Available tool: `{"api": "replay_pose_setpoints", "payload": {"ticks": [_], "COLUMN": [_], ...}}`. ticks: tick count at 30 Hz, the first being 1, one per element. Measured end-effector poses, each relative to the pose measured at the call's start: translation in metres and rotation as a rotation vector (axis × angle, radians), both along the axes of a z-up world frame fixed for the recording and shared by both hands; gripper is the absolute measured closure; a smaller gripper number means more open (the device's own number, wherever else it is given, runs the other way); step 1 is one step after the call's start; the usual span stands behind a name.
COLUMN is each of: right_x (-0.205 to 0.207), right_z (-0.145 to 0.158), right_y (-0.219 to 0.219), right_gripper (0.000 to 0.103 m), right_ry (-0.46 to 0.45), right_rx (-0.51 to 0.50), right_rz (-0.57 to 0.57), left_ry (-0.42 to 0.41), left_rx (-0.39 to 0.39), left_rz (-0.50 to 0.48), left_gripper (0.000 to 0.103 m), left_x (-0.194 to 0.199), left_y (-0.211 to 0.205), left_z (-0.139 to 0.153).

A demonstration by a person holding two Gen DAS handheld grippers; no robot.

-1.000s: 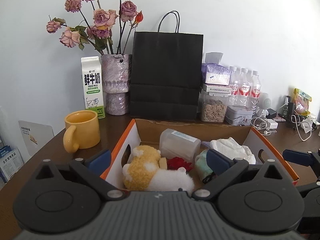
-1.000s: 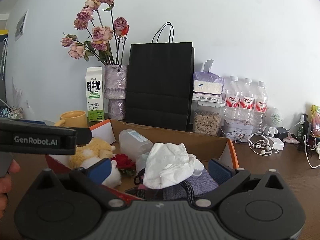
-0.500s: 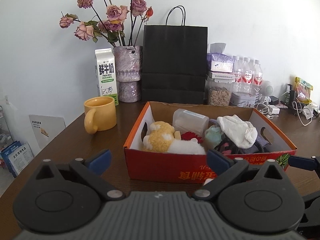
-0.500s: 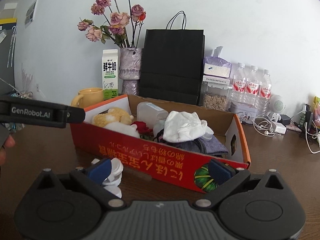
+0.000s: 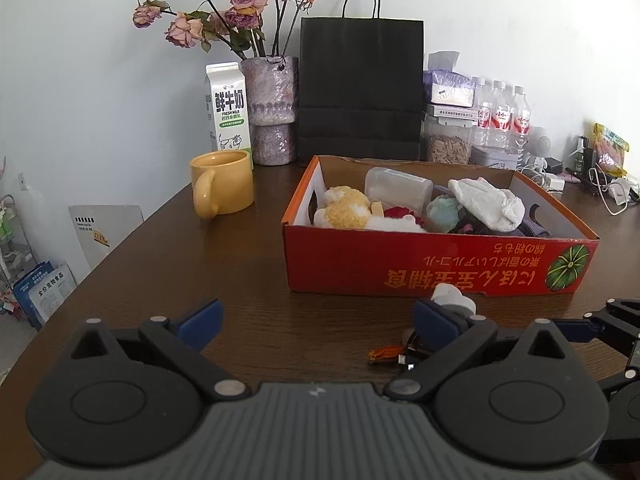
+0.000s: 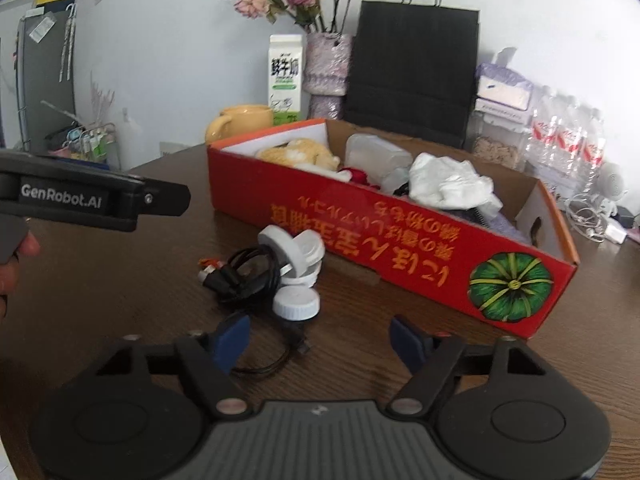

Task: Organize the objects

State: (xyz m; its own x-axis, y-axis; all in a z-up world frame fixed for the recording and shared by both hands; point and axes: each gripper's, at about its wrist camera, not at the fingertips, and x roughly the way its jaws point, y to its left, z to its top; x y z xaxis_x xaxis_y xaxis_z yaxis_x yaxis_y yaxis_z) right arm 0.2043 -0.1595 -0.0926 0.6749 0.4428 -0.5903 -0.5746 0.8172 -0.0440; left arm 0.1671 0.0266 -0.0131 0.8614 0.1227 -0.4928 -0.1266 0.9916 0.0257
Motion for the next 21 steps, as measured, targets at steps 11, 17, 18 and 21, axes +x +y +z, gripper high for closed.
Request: {"api": "replay_pose_setpoints", "payload": {"ticks": [11,17,18,21], "right_x": [-0.001,-0.011,-0.012,-0.015], "right_z": [-0.003,0.005,0.007,0.012], "right_y": [0.001,-0.015,-0.019,-0.032], "right_gripper": [0.096,0.097,0.097,0.097], "right_ry": [0.062,0.022,0.012,-0.012], "right_rx": [0.070,0.111,0.118,0.138], "right_rz": [0.098,0.080,0.073,0.041], "left_ry": [0.008,0.009,0.009,0.011], "left_rx": [-0.006,-0.005,-0.005,-0.001], "left_rz": [0.004,0.008,0.007,0.001], "left_gripper": [0.000,0.000,0.000,0.000], "left_x": [-0.012,-0.013,-0.013,-0.014], "left_y": [0.004,0.005,0.005,0.002], "left_z": [-0.001,-0.001,-0.001,-0.001]}}
